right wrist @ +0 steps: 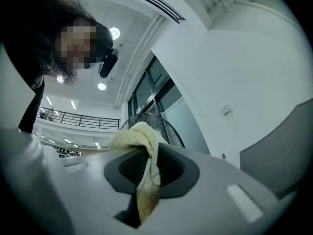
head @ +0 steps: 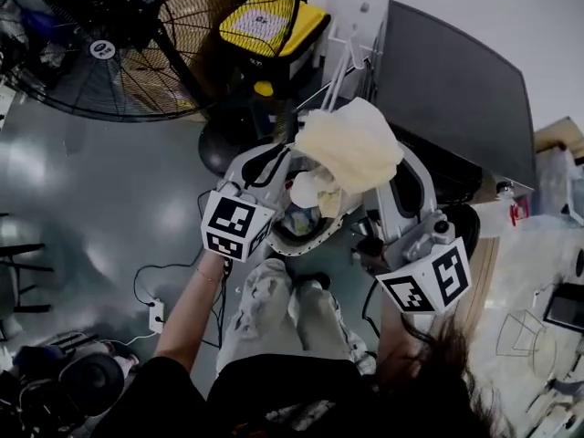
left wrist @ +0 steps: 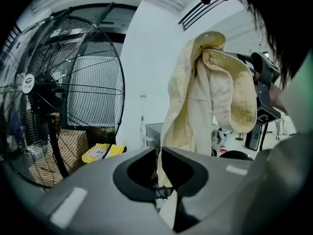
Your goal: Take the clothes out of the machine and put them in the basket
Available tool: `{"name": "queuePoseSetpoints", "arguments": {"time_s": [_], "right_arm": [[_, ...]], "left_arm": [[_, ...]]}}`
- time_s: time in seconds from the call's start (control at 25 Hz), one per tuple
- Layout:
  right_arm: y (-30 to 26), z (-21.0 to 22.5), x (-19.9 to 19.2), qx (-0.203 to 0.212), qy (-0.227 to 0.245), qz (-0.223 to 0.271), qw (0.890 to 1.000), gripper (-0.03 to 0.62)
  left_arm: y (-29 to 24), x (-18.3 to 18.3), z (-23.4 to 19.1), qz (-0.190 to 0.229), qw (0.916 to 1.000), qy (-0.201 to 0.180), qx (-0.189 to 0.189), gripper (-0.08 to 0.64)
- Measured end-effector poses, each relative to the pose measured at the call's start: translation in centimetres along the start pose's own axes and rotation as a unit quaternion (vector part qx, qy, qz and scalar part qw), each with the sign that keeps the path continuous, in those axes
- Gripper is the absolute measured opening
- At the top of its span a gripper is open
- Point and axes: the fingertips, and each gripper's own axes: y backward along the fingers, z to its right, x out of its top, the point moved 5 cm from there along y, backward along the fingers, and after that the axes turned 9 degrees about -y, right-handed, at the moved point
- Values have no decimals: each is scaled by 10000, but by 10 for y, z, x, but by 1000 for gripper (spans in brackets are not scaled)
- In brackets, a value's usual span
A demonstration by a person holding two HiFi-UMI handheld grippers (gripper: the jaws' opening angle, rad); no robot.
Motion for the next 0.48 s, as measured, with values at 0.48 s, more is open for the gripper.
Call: {"name": "queuePoseSetpoints", "arguments": {"time_s": [0.48], "right_arm": [[6, 65, -179, -627, -160, -1896, 9797, 67]], "left_arm": [[10, -59, -12, -520, 9983, 259, 12, 38]]}}
